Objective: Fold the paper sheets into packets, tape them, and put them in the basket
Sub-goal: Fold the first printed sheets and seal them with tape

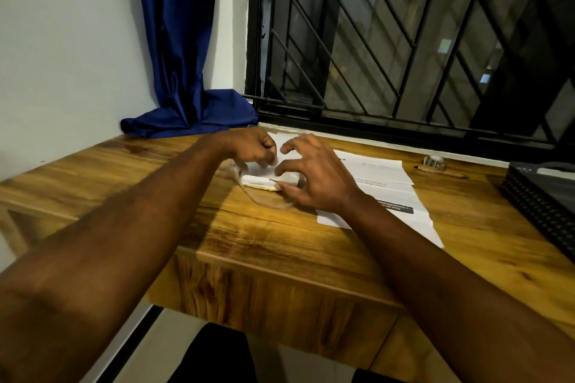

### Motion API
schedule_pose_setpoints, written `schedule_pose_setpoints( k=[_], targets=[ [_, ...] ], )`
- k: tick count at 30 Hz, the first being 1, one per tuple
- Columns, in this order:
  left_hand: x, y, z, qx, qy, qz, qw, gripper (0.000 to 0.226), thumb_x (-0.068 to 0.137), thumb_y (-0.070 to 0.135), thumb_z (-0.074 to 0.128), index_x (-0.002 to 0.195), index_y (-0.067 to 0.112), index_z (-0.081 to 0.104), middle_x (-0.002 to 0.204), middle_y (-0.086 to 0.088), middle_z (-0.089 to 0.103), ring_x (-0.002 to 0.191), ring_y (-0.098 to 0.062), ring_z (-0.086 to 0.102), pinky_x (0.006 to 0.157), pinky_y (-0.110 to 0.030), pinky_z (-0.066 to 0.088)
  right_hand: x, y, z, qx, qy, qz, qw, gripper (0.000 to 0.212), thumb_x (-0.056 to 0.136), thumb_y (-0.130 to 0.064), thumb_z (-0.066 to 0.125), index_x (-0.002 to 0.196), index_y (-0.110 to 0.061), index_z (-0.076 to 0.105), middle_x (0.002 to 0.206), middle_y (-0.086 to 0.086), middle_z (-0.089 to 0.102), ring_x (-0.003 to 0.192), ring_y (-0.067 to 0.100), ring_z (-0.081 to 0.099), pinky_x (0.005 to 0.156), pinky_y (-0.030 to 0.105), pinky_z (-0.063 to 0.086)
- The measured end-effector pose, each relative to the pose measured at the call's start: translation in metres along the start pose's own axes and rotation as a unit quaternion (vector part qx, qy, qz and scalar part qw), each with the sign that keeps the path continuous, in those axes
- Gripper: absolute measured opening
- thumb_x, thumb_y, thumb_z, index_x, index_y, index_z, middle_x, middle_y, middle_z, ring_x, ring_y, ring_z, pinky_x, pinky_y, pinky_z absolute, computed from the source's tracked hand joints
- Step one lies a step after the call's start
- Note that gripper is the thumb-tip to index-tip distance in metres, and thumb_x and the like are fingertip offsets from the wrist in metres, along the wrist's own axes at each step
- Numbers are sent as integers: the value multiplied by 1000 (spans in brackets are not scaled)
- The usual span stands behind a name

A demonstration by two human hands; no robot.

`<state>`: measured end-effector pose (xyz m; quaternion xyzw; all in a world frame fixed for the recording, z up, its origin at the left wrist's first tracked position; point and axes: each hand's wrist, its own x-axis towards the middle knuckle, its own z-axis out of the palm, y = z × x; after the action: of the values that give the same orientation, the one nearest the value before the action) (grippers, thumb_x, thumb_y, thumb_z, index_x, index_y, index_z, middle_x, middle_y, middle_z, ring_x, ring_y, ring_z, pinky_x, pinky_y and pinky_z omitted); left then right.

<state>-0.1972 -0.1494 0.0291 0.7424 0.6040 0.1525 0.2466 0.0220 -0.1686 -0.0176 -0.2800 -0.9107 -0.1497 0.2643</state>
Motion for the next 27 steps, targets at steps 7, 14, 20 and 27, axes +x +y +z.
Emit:
schedule_pose_setpoints(
  k=[7,14,20,27],
  targets=[
    [-1,6,3,-20,0,3,1000,7,97,17,69,101,18,75,102,7,74,101,-12,72,87,-48,62,5,-18,9,-90,-79,126,985,35,89,-43,71,122,-32,78,154,1,47,145,22,34,111,52,33],
    [0,5,2,-24,-5,2,1000,12,100,14,64,100,22,73,105,6,71,100,-10,69,76,-38,63,10,-18,10,-118,-70,177,974,40,91,-44,72,129,-33,75,154,1,49,144,23,35,109,50,31],
    [2,-1,4,22,14,35,999,13,94,14,72,100,24,77,108,5,75,101,-12,69,86,-36,61,6,-13,19,-82,-58,177,979,21,96,-35,67,112,-34,80,151,0,52,144,22,35,110,53,26],
    [-3,-5,7,94,45,61,993,24,92,3,70,97,25,76,91,19,69,82,4,62,73,-17,44,2,-16,9,1,60,111,992,19,88,-29,59,104,-23,67,120,-3,62,123,20,52,105,50,27]
  ],
)
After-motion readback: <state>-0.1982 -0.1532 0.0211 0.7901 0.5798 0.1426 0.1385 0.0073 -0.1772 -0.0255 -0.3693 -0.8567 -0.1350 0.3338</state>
